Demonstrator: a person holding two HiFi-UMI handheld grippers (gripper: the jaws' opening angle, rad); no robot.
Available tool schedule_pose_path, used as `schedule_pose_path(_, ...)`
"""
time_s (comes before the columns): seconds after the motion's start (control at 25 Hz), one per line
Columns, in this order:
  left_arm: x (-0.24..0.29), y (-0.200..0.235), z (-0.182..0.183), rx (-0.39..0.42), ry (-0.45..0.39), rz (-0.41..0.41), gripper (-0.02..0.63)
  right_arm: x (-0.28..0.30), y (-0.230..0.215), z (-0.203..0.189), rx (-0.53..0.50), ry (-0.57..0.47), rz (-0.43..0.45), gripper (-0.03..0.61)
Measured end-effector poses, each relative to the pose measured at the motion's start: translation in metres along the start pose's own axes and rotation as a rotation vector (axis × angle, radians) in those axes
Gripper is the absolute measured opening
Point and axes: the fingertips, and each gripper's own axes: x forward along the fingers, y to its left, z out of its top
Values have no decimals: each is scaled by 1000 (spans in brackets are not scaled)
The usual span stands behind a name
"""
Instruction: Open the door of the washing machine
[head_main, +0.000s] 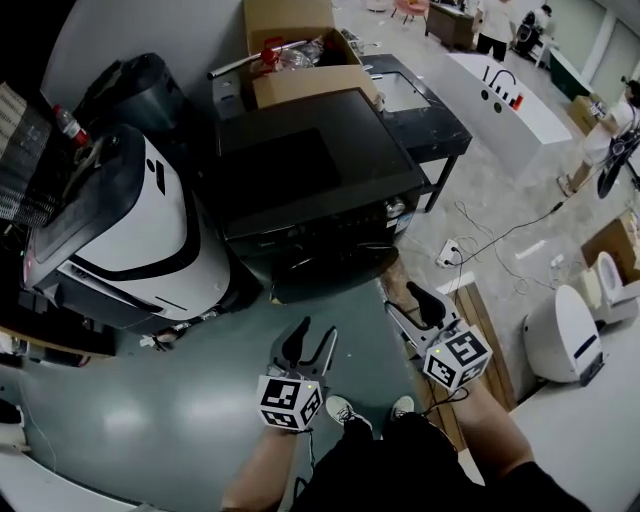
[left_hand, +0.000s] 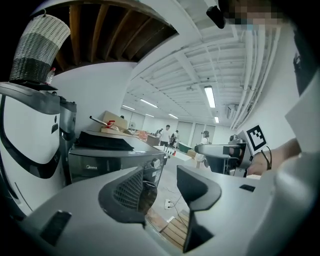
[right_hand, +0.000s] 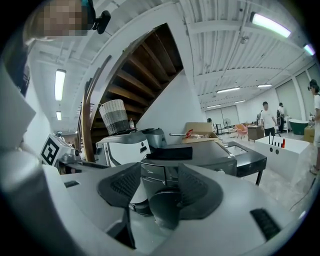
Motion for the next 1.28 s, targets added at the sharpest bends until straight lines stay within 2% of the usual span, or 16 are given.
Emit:
schedule_pose_path(0.28,28,-1,1,0,6,-12,216,12,-25,-4,-41,28,-1,238)
schedule_pose_path(0.56,77,-1,-5,-6,14,10,219,36,-76,-22,-37,69,25,241)
schedule_pose_path(0.92,155,4,-14,-65,13,116,230,80,-156,-55,-68,176,102,241)
schedule_pose_path(1.28,214,20,-45,-89,62,216,233,133,-209,-103,-78,266,201,241)
